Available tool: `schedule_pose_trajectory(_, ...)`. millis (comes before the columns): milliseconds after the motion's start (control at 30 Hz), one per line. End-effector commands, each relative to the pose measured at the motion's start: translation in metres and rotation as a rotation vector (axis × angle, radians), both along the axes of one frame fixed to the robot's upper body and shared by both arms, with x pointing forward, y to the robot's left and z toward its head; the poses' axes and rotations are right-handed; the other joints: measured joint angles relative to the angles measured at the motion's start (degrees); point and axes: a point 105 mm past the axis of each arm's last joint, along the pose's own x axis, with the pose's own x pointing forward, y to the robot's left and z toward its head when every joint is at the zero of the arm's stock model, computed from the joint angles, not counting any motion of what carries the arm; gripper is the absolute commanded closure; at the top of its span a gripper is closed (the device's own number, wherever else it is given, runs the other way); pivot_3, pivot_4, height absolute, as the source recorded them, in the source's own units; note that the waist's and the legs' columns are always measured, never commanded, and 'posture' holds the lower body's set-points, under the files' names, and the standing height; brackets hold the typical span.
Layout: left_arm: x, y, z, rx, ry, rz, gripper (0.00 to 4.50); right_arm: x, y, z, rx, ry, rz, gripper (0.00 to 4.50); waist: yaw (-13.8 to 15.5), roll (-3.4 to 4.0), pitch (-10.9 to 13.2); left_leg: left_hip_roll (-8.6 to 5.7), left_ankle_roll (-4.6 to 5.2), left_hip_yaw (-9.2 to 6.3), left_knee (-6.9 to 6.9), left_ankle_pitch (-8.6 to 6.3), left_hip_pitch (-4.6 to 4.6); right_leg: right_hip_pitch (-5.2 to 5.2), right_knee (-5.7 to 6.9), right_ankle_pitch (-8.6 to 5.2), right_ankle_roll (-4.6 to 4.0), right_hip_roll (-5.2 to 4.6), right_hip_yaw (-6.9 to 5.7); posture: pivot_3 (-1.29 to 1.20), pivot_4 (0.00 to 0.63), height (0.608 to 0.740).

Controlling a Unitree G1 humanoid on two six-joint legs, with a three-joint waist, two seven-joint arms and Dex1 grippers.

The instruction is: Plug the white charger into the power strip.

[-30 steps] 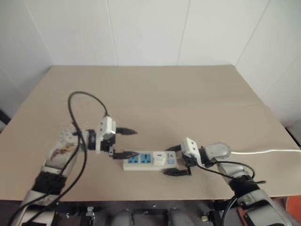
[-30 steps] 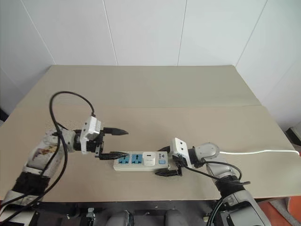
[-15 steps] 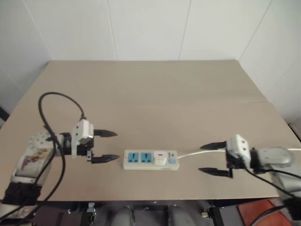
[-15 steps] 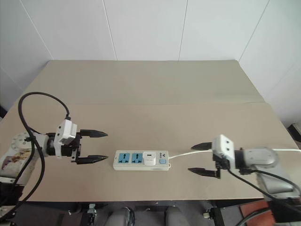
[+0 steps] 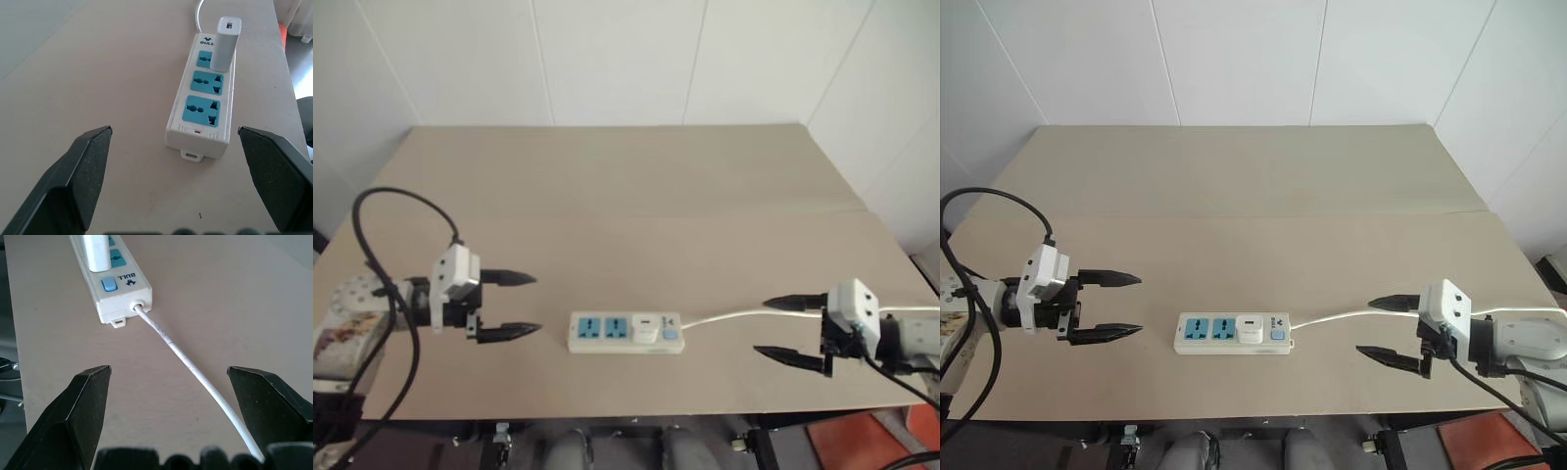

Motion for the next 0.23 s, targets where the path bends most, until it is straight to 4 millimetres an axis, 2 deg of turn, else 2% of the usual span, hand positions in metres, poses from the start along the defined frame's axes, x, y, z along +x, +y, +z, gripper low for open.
schedule_pose_trajectory(33, -0.0017, -0.0015, 0.0098, -0.009, -0.027, -0.013, 0.00, 0.0018, 0.0018, 0.0127, 0.010, -0.047, 0.008, 0.03, 0.01, 0.00, 0.00, 0.00, 0.00, 0.00, 0.00, 0.00, 0.00, 0.00, 0.00, 0.00, 0.00, 0.00, 0.00, 0.00, 0.150, 0.740)
schedule_pose_trajectory(233, -0.0028, -0.0019, 0.0099, -0.013, -0.017, -0.015, 0.00, 0.0029, 0.0042, 0.0101, 0.013, -0.044, 0.013, 0.03, -0.04, 0.00, 0.00, 0.00, 0.00, 0.00, 0.00, 0.00, 0.00, 0.00, 0.02, 0.00, 0.00, 0.00, 0.00, 0.00, 0.150, 0.740)
